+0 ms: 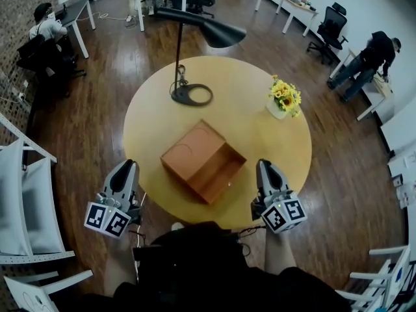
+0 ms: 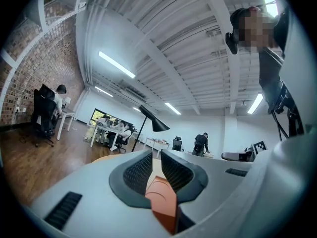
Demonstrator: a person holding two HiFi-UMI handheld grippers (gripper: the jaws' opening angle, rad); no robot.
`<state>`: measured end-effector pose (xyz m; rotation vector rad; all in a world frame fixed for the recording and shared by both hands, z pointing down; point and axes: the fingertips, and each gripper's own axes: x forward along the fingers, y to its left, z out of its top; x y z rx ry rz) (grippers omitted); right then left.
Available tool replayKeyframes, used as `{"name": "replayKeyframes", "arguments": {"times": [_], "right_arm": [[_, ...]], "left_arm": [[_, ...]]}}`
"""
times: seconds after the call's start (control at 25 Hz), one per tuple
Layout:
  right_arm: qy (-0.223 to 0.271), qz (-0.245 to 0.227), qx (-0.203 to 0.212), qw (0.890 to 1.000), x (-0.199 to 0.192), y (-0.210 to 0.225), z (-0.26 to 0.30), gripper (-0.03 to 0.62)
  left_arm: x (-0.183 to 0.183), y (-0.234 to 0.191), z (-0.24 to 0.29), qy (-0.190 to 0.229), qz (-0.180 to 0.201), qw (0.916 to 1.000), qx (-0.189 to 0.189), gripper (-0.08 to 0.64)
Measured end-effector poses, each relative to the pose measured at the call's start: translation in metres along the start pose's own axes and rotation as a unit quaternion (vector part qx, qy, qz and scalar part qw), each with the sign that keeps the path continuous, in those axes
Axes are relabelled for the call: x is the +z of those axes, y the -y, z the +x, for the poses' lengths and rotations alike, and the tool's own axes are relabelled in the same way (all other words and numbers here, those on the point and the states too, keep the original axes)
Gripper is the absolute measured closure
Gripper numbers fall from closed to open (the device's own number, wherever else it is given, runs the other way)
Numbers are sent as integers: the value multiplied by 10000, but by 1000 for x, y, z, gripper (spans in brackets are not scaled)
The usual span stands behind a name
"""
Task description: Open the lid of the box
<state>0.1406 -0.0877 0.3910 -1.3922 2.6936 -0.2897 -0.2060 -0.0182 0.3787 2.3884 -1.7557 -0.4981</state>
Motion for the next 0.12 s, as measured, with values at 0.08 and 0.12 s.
{"name": "replayKeyframes", "arguments": {"times": [0.08,0.12], "right_arm": [[-47,-13,31,10000,-2,-2,1,591],[-74,-18,46,10000,-3,-4,1,591]], "left_arm": [[-1,-1,-3,-14,-20,10000,40,511],[-1,-2,-5,-21,-29,10000,59,511]]}}
